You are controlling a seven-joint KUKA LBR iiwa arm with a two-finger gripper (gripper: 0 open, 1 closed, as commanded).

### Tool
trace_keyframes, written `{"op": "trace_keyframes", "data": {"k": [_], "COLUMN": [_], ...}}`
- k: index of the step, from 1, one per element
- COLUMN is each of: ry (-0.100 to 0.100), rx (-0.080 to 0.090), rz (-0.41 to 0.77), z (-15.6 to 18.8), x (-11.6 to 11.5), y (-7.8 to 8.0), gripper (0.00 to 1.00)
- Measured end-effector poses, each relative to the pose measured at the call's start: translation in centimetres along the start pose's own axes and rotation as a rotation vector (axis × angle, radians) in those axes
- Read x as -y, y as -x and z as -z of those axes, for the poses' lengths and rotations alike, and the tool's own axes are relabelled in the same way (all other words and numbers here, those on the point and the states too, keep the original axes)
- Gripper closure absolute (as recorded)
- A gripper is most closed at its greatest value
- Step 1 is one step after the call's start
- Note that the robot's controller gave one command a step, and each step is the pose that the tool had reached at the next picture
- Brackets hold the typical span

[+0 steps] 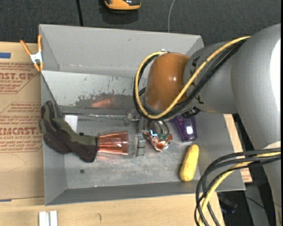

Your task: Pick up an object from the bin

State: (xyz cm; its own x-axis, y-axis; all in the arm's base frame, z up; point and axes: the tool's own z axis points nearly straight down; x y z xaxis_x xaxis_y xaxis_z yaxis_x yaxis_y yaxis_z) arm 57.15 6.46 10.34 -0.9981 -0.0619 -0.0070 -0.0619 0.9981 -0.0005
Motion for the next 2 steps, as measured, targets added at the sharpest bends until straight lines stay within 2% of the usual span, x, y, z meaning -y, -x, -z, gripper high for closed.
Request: {"op": "trace_keyframes", "data": {"k": [1,2], "ry": [0.000,0.001], "rx": [-0.005,-0.006], "rz": [0.080,-0.213], "z": [-3.2,-3.4], "x": [-4.1,-4.5], "y": [-1.4,0.5], "gripper": [0.00,1.00]}}
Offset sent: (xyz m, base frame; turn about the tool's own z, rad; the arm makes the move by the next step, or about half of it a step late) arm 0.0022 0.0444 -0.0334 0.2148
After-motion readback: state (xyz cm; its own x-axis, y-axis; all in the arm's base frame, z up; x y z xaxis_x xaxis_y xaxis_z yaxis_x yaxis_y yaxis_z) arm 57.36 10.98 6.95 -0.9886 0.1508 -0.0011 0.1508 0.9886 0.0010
